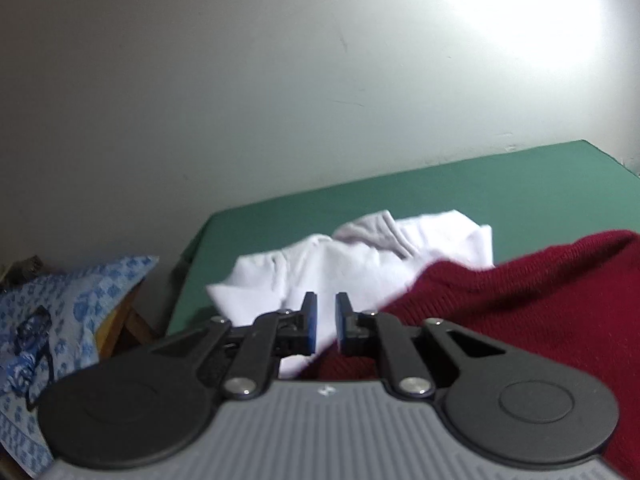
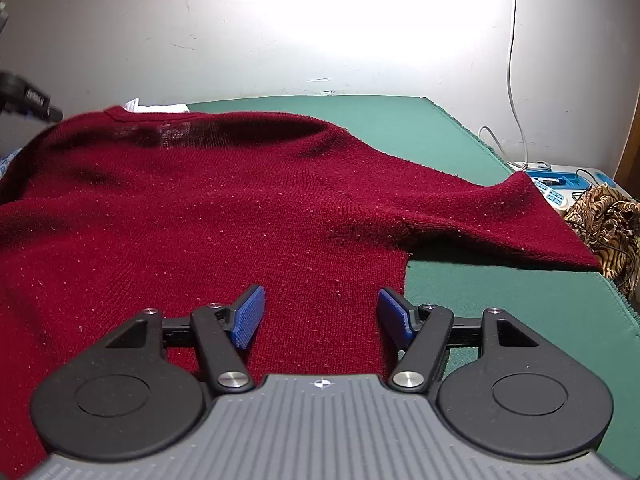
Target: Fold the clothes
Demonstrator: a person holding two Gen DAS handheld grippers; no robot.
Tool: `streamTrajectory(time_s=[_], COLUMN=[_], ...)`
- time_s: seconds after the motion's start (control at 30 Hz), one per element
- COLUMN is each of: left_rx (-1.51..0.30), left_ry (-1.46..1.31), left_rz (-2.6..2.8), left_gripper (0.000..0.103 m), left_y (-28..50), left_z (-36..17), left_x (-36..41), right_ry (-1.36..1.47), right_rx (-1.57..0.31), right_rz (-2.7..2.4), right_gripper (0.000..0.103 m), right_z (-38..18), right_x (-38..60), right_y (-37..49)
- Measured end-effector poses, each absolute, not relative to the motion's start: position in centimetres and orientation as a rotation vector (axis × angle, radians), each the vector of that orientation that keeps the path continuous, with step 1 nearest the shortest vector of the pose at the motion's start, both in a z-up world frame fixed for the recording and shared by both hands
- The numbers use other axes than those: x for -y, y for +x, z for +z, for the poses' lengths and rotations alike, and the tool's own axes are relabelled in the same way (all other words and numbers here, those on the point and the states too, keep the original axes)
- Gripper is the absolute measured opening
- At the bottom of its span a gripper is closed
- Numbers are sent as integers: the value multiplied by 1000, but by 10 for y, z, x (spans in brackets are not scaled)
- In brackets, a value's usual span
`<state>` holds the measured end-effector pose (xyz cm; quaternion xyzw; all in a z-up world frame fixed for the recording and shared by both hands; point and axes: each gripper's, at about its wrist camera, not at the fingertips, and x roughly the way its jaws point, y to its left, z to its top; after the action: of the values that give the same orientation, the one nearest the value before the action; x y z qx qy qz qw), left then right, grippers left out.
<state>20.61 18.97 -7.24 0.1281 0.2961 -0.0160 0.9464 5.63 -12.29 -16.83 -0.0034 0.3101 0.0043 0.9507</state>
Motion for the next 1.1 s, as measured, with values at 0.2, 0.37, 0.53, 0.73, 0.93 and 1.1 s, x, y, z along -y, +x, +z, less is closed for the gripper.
streamTrajectory(time_s=[0.2, 0.37, 0.53, 0.73, 0.93, 1.1], left_rx=[-720, -594, -584, -647, -618, -661], left_ry=[304, 269, 425, 429, 358, 313], left_rz=[73, -129, -207, -126, -12, -15], left_gripper=[9, 57, 67, 9, 0, 7], left_y=[244, 195, 193, 229, 261, 254], left_z=[-97, -75, -97, -123, -101, -102], left_x=[-208, -195, -154, -156, -177, -202], right_ry=[-6, -7, -4, -2, -3, 0], right_rx=[-631, -631, -633, -634, -634, -636], right_rz=[8, 6, 8, 8, 8, 8], right_gripper=[67, 67, 68, 69, 70, 71], right_z=[-168, -168, -168, -168, -169, -168], right_x=[123, 122, 123, 123, 124, 124], right_y=[56, 56, 57, 57, 58, 58])
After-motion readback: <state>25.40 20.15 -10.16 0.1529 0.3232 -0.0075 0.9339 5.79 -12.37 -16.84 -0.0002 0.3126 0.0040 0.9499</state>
